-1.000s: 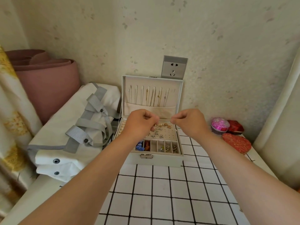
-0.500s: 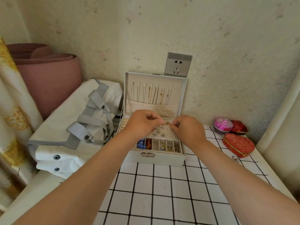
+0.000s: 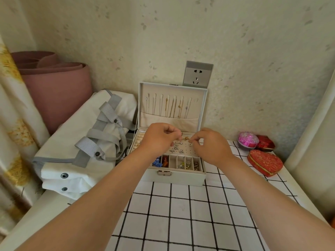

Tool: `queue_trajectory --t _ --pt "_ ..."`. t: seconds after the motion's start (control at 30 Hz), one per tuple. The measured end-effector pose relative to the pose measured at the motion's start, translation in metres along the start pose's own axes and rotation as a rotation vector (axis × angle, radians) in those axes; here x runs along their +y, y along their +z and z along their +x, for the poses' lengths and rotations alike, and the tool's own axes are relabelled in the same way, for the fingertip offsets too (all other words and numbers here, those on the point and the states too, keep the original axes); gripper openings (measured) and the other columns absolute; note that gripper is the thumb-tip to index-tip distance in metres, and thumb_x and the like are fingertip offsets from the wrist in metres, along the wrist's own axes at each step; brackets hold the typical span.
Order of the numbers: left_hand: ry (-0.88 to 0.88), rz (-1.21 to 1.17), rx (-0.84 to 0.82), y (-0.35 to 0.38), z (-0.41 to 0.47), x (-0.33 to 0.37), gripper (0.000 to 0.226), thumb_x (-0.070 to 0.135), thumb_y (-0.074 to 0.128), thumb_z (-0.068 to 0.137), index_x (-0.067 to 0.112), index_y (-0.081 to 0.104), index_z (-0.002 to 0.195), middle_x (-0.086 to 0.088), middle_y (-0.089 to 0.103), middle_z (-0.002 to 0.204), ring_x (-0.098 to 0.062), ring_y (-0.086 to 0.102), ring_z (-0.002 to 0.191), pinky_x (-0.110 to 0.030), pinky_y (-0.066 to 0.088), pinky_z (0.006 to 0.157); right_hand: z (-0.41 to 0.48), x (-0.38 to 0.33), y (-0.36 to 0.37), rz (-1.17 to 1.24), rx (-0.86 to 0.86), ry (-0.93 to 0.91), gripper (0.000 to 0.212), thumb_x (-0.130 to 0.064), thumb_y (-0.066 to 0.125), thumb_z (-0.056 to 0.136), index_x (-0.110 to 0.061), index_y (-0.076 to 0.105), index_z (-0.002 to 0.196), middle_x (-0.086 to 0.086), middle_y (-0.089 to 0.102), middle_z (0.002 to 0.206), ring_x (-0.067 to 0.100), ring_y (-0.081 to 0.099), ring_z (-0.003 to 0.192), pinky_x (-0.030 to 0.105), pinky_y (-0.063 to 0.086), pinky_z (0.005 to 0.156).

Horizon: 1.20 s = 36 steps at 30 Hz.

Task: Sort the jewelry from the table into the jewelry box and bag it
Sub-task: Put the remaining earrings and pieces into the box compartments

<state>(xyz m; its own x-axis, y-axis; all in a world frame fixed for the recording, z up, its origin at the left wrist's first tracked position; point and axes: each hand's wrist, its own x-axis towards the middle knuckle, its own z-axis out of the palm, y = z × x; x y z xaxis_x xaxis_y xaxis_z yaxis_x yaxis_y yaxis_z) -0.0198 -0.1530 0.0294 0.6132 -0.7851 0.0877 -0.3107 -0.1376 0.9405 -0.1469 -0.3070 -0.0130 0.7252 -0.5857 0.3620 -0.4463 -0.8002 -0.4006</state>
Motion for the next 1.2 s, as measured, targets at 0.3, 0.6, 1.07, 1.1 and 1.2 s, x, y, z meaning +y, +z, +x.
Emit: queue_trajectory --t 0.3,0.6,1.07,1.1,1.2 --pt "-0.001 -0.133 0.092 0.006 -0.002 0.008 0.008 0.024 0.069 0.091 0.018 0.074 0.091 -0.001 0.075 0.085 -0.010 0.060 0.063 -0.012 0.049 0.052 0.010 -0.049 -0.044 0.749 -0.113 0.154 0.014 -0.016 0.074 0.088 -0.013 0.078 0.101 0.002 0.076 0.079 0.010 0.051 0.049 0.015 0.042 0.048" --pt "-0.014 -0.142 0.128 0.009 0.000 0.004 0.006 0.029 0.071 0.089 0.025 0.075 0.086 -0.003 0.075 0.082 -0.007 0.062 0.065 -0.022 0.048 0.059 0.009 -0.049 -0.036 0.748 -0.060 0.186 0.017 -0.016 0.081 0.081 -0.012 0.079 0.097 0.001 0.075 0.071 0.007 0.051 0.047 0.019 0.047 0.052" --pt "0.329 0.706 -0.123 0.023 0.003 -0.031 0.034 0.033 0.050 0.099 0.027 0.062 0.130 0.006 0.056 0.136 -0.016 0.040 0.128 -0.036 0.037 0.106 -0.001 -0.004 -0.013 -0.035 0.024 0.180 0.012 -0.027 0.067 0.093 -0.027 0.079 0.090 -0.009 0.076 0.091 0.013 0.068 0.086 0.034 0.057 0.076" --pt "0.382 0.770 -0.147 0.025 0.002 -0.032 0.036 0.034 0.048 0.099 0.026 0.061 0.131 0.005 0.051 0.141 -0.017 0.035 0.131 -0.038 0.034 0.110 -0.003 -0.002 -0.012 -0.062 0.025 0.168 0.013 -0.028 0.067 0.094 -0.027 0.079 0.090 -0.009 0.075 0.091 0.014 0.068 0.085 0.035 0.057 0.075" --pt "0.440 0.912 -0.229 0.029 0.000 -0.035 0.044 0.040 0.045 0.098 0.021 0.056 0.136 0.004 0.040 0.152 -0.019 0.025 0.137 -0.043 0.024 0.115 -0.005 0.001 -0.008 -0.078 0.028 0.110 0.011 -0.028 0.068 0.093 -0.029 0.078 0.089 -0.010 0.072 0.090 0.013 0.066 0.082 0.034 0.055 0.072"
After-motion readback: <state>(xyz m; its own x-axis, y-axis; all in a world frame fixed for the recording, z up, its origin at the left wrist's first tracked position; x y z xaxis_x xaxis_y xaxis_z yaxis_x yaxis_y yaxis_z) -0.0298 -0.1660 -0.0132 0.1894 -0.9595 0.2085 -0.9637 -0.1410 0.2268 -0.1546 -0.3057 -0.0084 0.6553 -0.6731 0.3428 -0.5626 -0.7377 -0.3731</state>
